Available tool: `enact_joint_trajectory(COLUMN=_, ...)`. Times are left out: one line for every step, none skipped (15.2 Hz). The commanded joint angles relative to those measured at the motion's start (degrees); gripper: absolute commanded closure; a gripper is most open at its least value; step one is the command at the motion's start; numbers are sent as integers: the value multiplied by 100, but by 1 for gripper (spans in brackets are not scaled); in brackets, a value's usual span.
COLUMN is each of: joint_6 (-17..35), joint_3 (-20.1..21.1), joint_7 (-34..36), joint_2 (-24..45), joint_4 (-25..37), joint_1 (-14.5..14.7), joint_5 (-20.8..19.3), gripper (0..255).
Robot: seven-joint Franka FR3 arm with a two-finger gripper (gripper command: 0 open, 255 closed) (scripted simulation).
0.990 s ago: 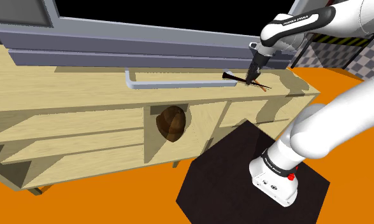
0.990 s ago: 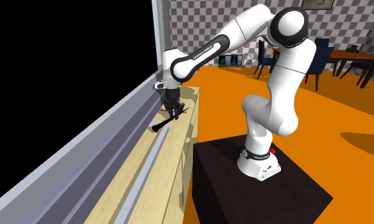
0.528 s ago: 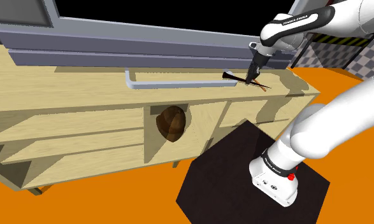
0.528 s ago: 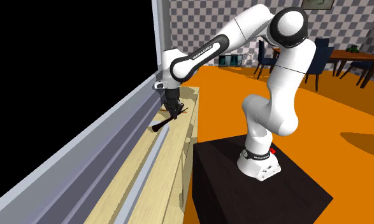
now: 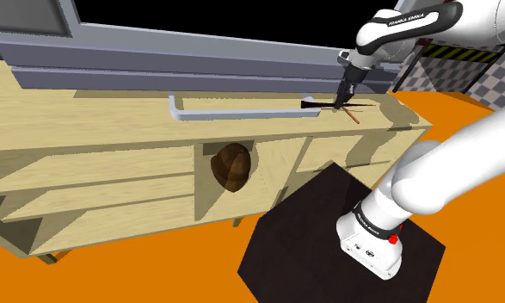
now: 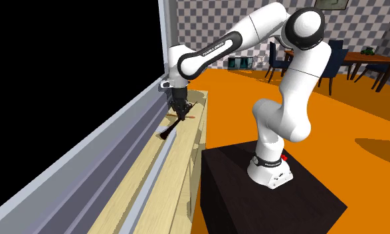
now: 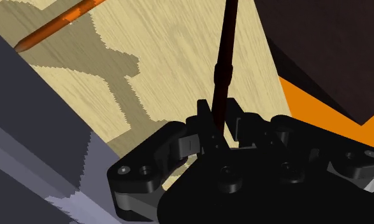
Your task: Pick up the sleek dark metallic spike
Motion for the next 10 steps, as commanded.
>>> enact_joint_trajectory(joint_6=-170, joint_3=47, joint_7=43, joint_2=-95, joint_4=84, joint_1=-23, joint_5=-42, gripper=255)
enact_joint_trajectory(joint_6=-253, joint_3=69, joint_7=62, joint_2=-131, joint_4=135, joint_1=-29, joint_5=-53, gripper=255)
enact_joint_trajectory(joint_6=-335, joint_3=91, joint_7=80, joint_2=-166, joint_4=186, joint_1=-34, joint_5=-64, gripper=255)
enact_joint_trajectory(joint_6=-417, joint_3=113, joint_7=97, joint_2=-198, joint_4=239, joint_1=-39, joint_5=-73, gripper=255)
enact_joint_trajectory(joint_6=-499, joint_3=134, joint_7=113, joint_2=-229, joint_4=293, joint_1=-42, joint_5=-81, gripper=255)
enact_joint_trajectory(joint_6=-580, joint_3=155, joint_7=128, joint_2=-259, joint_4=348, joint_1=-46, joint_5=-87, gripper=255)
enact_joint_trajectory(joint_6=-661, joint_3=175, joint_7=142, joint_2=-286, joint_4=405, joint_1=-49, joint_5=-93, gripper=255)
enact_joint_trajectory(joint_6=-741, joint_3=195, joint_7=156, joint_2=-312, joint_4=462, joint_1=-51, joint_5=-98, gripper=255)
enact_joint_trajectory(joint_6=-753, joint_3=198, joint_7=158, joint_2=-316, joint_4=470, joint_1=-51, joint_5=-98, gripper=255)
enact_joint_trajectory(joint_6=-753, joint_3=198, joint_7=158, joint_2=-316, joint_4=470, joint_1=-52, joint_5=-99, gripper=255)
